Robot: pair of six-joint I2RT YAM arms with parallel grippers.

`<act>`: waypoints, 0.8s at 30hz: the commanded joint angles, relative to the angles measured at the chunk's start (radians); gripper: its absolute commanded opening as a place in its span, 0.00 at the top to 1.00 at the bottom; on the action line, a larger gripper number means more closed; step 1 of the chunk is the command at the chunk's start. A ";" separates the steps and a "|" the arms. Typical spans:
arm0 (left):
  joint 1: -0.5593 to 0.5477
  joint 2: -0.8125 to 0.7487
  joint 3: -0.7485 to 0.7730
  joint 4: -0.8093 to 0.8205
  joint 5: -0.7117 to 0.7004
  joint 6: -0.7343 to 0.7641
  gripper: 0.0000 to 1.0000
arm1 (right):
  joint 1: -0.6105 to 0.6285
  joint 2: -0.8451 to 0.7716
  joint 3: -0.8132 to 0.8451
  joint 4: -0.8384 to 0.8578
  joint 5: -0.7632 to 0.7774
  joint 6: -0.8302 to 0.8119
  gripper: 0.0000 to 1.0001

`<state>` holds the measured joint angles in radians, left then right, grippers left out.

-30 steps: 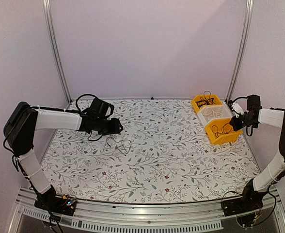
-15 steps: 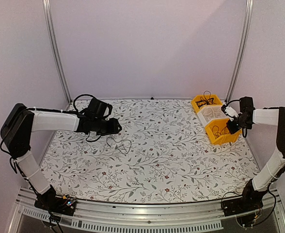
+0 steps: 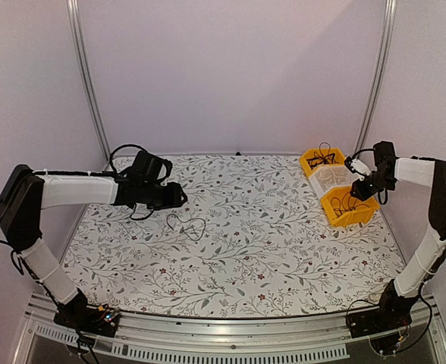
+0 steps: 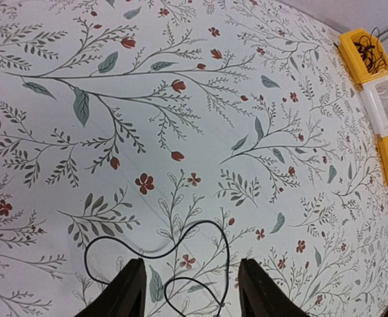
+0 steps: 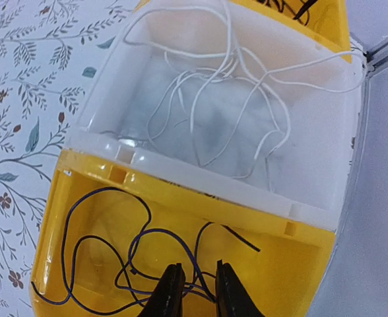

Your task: Untangle the cables

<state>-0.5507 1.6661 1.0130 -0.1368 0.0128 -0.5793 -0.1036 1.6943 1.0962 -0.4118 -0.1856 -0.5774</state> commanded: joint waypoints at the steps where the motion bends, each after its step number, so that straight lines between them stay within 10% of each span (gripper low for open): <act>1: 0.034 -0.067 -0.043 -0.048 -0.010 0.021 0.49 | 0.005 -0.040 0.146 -0.132 0.004 0.031 0.75; 24: 0.092 0.083 -0.040 -0.110 0.129 -0.018 0.72 | 0.345 -0.136 0.296 -0.242 -0.098 -0.020 0.61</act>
<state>-0.4679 1.7069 0.9222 -0.2436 0.0944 -0.5972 0.2047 1.5513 1.3487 -0.6331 -0.2436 -0.5892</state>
